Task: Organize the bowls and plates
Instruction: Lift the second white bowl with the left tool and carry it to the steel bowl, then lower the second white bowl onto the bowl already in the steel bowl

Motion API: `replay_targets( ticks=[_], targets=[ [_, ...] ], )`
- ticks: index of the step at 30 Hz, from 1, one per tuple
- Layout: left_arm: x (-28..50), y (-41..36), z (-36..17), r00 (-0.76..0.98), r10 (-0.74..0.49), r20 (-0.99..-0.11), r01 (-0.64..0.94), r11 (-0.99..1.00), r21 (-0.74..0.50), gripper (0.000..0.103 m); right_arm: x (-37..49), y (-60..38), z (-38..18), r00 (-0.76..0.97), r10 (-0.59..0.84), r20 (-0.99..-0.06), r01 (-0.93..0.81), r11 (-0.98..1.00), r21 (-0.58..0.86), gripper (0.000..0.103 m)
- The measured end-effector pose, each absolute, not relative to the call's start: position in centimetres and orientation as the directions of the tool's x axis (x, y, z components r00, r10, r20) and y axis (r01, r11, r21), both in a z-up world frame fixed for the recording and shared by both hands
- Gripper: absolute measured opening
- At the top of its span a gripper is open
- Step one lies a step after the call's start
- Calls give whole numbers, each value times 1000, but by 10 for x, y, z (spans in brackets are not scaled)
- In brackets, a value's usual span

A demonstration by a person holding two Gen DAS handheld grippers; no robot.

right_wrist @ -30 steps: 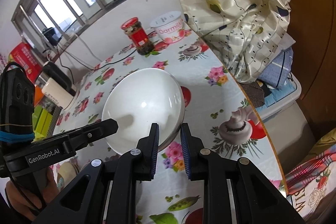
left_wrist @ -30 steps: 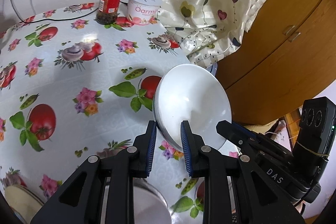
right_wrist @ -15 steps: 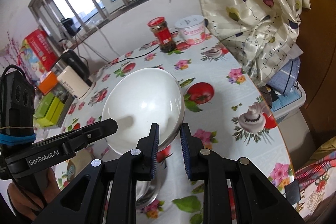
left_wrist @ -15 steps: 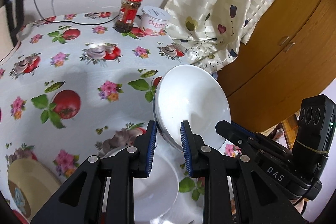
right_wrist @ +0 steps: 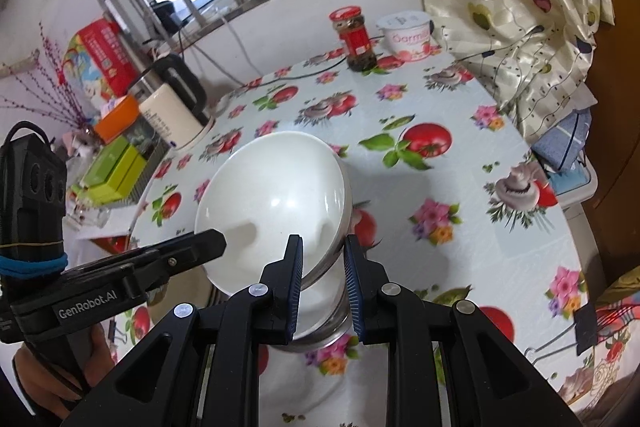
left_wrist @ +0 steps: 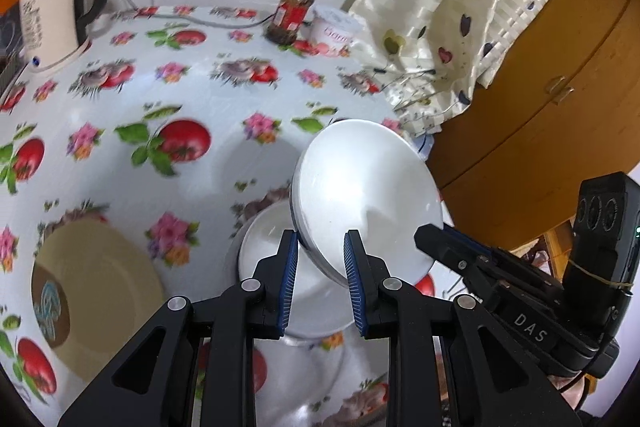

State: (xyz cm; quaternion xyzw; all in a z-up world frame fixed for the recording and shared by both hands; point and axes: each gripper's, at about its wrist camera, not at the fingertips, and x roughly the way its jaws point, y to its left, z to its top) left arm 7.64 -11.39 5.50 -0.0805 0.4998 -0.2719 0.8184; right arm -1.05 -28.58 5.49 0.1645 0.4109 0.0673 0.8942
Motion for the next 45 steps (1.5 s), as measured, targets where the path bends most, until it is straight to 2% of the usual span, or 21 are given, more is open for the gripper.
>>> replay_targets(
  ticks=[27, 45],
  targets=[
    [66, -100, 15, 285, -484, -827, 292, 866, -406, 25, -3, -272, 13, 531, 295, -794, 8, 935, 353, 23],
    [68, -93, 24, 396, -510, -764, 333, 855, -398, 25, -2, -269, 20, 564, 268, -781, -26, 951, 308, 22]
  ],
)
